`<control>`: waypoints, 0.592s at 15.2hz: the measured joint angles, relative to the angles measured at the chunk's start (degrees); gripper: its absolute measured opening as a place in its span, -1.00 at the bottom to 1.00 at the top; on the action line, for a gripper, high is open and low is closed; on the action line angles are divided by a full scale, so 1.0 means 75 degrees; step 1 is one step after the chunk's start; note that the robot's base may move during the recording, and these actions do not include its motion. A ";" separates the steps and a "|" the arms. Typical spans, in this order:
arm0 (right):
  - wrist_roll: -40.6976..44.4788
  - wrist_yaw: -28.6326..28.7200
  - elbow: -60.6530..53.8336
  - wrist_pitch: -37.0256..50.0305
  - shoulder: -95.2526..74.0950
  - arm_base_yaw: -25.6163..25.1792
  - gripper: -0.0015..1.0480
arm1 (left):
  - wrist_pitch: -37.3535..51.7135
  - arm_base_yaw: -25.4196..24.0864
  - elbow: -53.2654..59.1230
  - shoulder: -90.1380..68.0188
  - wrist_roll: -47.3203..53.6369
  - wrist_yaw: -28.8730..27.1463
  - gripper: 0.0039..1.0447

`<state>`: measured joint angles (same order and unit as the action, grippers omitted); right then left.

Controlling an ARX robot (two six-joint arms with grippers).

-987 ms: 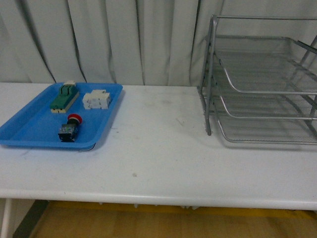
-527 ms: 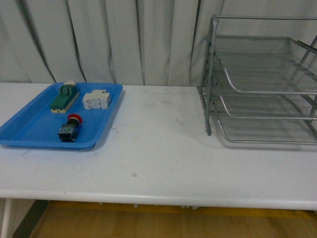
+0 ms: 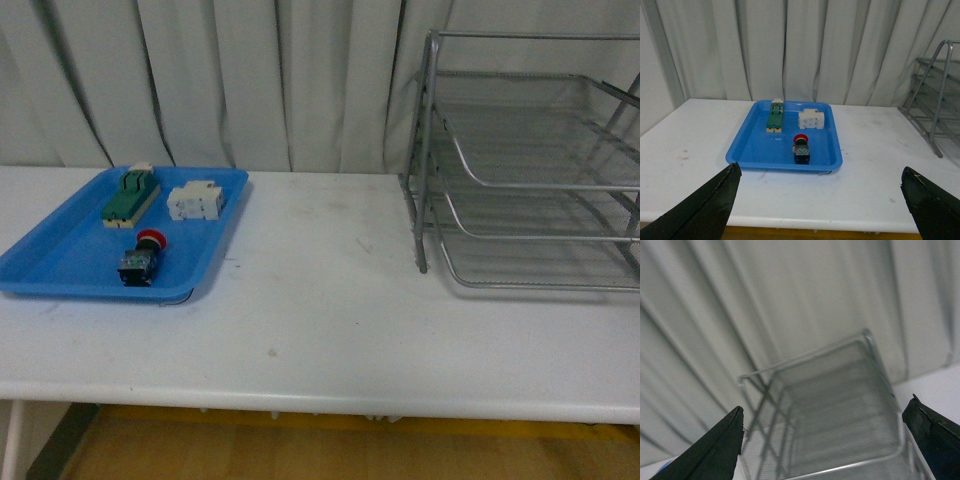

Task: Place button on rack with both arms

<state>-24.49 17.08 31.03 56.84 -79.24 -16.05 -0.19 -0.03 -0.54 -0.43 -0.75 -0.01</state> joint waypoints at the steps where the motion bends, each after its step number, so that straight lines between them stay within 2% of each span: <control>1: -0.0076 -0.0192 0.0204 -0.0154 -0.0291 -0.0029 0.87 | 0.0000 0.0000 0.0000 0.0000 0.0000 -0.0003 0.88; 4: -0.0283 -0.0766 0.0676 -0.0557 -0.0938 -0.0032 0.87 | 0.0000 0.0000 0.0000 0.0000 0.0000 0.0000 0.88; 7: -0.0632 -0.1649 0.1288 -0.1268 -0.1728 -0.0044 0.87 | 0.0000 0.0000 0.0000 0.0000 0.0000 0.0000 0.88; 8: -0.0965 -0.2154 0.1524 -0.1682 -0.2098 0.0073 0.87 | 0.0000 0.0000 0.0000 0.0000 0.0000 0.0000 0.88; 9: -0.1480 -0.2148 0.1670 -0.1833 -0.2492 0.0178 0.87 | 0.0000 0.0000 0.0000 0.0000 0.0000 0.0000 0.88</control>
<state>-35.59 0.97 43.55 43.09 -97.93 -14.72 -0.19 -0.03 -0.54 -0.43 -0.75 -0.01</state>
